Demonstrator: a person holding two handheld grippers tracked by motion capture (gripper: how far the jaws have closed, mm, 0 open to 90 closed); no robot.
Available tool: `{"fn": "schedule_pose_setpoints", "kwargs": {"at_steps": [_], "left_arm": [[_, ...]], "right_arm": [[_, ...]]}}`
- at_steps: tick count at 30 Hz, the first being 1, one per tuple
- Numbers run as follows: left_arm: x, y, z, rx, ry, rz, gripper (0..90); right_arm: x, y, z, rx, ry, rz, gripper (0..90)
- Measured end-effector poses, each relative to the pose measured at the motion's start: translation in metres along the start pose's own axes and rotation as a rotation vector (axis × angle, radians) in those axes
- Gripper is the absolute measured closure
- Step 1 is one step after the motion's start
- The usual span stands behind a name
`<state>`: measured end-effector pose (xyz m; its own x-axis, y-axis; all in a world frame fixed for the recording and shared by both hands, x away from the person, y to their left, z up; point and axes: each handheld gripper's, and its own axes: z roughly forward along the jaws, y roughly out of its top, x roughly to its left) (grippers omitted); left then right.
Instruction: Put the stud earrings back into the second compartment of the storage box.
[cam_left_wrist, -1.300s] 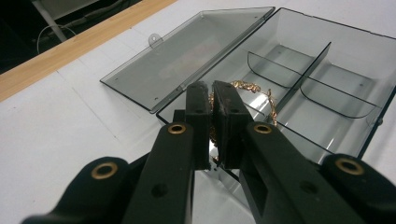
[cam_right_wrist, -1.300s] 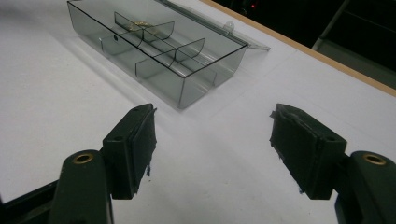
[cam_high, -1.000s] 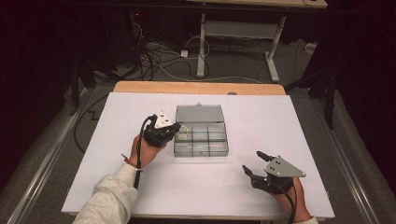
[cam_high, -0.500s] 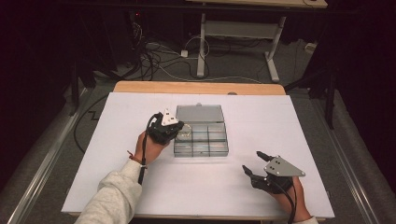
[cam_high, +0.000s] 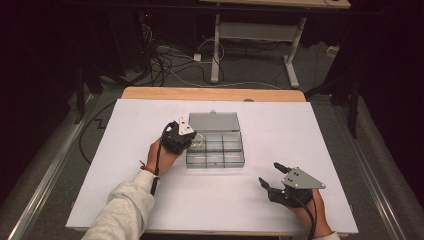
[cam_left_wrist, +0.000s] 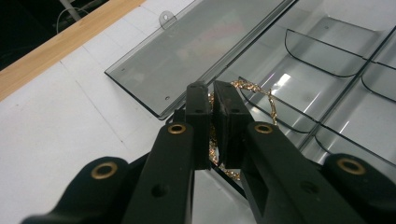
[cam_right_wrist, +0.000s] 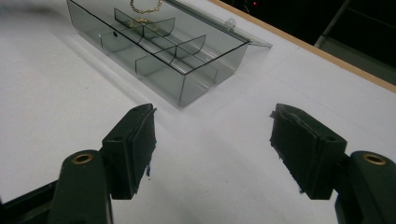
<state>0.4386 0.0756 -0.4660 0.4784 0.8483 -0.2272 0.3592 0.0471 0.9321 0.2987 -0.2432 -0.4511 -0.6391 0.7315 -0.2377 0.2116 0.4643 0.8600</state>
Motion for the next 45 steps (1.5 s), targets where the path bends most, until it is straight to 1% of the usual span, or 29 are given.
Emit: {"fn": "schedule_pose_setpoints", "kwargs": {"at_steps": [4,10,15,18,23,24,27,28,29,30,31,32,33,34,35,36,37,38,39,41,42,43,44,45], "left_arm": [[0.000,-0.001,0.001,0.000,-0.003,-0.003,82.7],[0.001,-0.003,0.004,0.010,0.001,0.005,82.7],[0.002,-0.002,0.002,0.007,-0.001,-0.003,82.5],[0.001,0.001,-0.002,-0.001,-0.014,-0.012,82.4],[0.001,0.007,-0.010,-0.025,-0.044,-0.001,81.9],[0.001,0.009,-0.012,-0.032,-0.050,-0.001,79.4],[0.000,0.013,-0.019,-0.054,-0.066,-0.003,79.4],[0.000,0.014,-0.021,-0.060,-0.069,0.000,79.3],[0.000,0.014,-0.024,-0.063,-0.072,0.012,79.3],[0.004,0.016,-0.029,-0.024,-0.068,0.074,78.3],[0.002,0.016,-0.030,-0.048,-0.069,0.046,76.6],[0.001,0.017,-0.033,-0.059,-0.078,0.047,76.5],[-0.001,0.018,-0.034,-0.098,-0.079,0.014,76.5],[-0.002,0.018,-0.037,-0.109,-0.099,0.017,76.4],[-0.002,0.019,-0.040,-0.118,-0.104,0.015,73.3],[-0.002,0.019,-0.043,-0.127,-0.109,0.015,73.1],[0.005,0.019,-0.051,-0.059,-0.086,0.102,73.0],[0.005,0.019,-0.053,-0.053,-0.090,0.118,72.7],[0.006,0.019,-0.055,-0.052,-0.096,0.129,69.4],[0.006,0.018,-0.059,-0.061,-0.105,0.131,69.2],[0.005,0.017,-0.061,-0.058,-0.110,0.136,65.9],[0.005,0.016,-0.063,-0.055,-0.120,0.141,64.7],[0.005,0.015,-0.065,-0.053,-0.137,0.145,60.5],[0.005,0.014,-0.067,-0.049,-0.153,0.149,59.0]], "right_arm": [[0.000,0.000,0.000,0.002,0.003,-0.001,31.5],[0.001,0.000,0.001,0.004,0.006,0.001,31.5],[0.002,0.000,0.001,0.004,0.007,0.001,31.5],[0.002,0.000,0.001,0.004,0.006,0.002,31.5],[0.001,-0.001,0.002,0.007,0.003,0.006,31.5],[0.001,-0.001,0.002,0.008,0.002,0.004,31.4],[0.002,-0.001,0.003,0.011,0.003,0.002,31.4],[0.002,-0.001,0.003,0.013,0.003,0.000,31.3],[0.002,-0.001,0.003,0.013,0.001,-0.002,31.3],[0.002,-0.001,0.003,0.013,0.001,-0.002,31.4],[0.002,-0.001,0.003,0.013,0.000,0.000,31.4],[0.002,-0.001,0.003,0.014,-0.002,0.000,31.3],[0.002,-0.001,0.003,0.014,-0.004,-0.002,31.3],[0.002,-0.001,0.003,0.013,-0.006,-0.002,31.3],[0.002,-0.001,0.003,0.015,-0.008,-0.004,31.3],[0.002,-0.001,0.003,0.016,-0.009,-0.006,31.3],[0.002,-0.001,0.004,0.015,-0.010,-0.005,31.3],[0.003,-0.001,0.004,0.014,-0.010,-0.005,31.3],[0.003,-0.001,0.004,0.013,-0.009,-0.005,31.3],[0.003,-0.001,0.004,0.015,-0.008,-0.003,31.3],[0.004,-0.001,0.004,0.015,-0.008,-0.002,31.3],[0.004,-0.001,0.004,0.015,-0.008,-0.004,31.3],[0.004,-0.001,0.004,0.015,-0.010,-0.007,31.3],[0.004,-0.001,0.004,0.016,-0.010,-0.009,31.2]]}}
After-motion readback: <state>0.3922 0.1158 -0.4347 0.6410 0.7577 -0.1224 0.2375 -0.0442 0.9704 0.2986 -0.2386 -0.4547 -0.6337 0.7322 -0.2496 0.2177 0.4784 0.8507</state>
